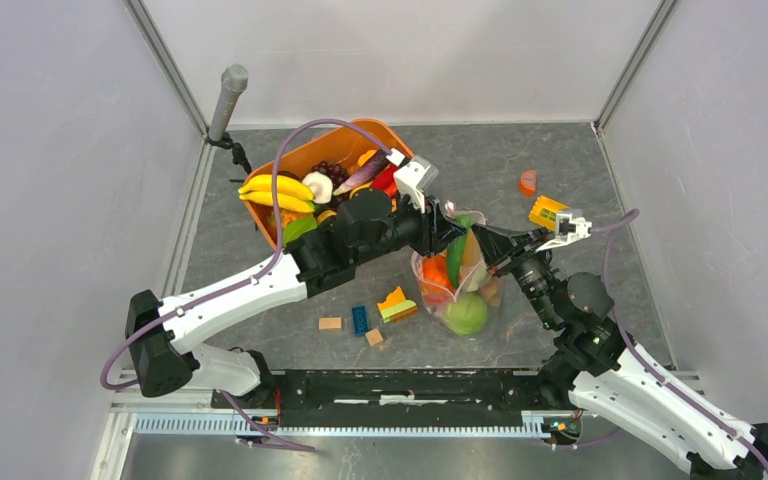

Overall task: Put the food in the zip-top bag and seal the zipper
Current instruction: Place the fake vegetable in the zipper food storage bag.

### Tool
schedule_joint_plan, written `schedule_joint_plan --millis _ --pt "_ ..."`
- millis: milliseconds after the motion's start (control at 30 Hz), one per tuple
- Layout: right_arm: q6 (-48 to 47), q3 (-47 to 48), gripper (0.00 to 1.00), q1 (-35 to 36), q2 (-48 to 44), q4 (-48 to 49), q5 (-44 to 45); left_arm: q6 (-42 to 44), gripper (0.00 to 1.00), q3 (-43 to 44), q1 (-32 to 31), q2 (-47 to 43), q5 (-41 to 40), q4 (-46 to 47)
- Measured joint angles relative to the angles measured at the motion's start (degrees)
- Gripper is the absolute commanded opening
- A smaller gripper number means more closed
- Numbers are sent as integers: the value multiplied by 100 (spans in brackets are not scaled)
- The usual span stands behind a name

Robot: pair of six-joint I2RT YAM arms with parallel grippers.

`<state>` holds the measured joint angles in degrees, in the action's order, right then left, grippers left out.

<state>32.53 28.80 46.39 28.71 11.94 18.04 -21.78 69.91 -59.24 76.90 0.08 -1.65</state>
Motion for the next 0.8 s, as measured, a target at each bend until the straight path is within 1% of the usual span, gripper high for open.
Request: schedule_joint_plan --millis 167,267,333,367,567,700,800 --pt "48 2 4 0 24 4 -26 -662 6 -24 -4 9 -26 -184" --pt "98 2 4 0 24 17 -90 -911 7 -24 -15 44 -260 -278" --pt "131 2 3 0 24 33 -151 -1036 6 -24 -33 63 -634 -343" --pt "144 2 3 0 24 39 -157 -1073 2 -33 -37 68 -778 -363" --pt "214 2 4 0 22 44 -168 -1381 2 -538 -107 -39 -1797 26" --pt "219 0 3 0 22 46 -151 -1510 2 -791 -367 -138 -2428 313" --pt "227 0 3 0 22 46 -144 -1532 4 -901 -721 -170 -2870 597"
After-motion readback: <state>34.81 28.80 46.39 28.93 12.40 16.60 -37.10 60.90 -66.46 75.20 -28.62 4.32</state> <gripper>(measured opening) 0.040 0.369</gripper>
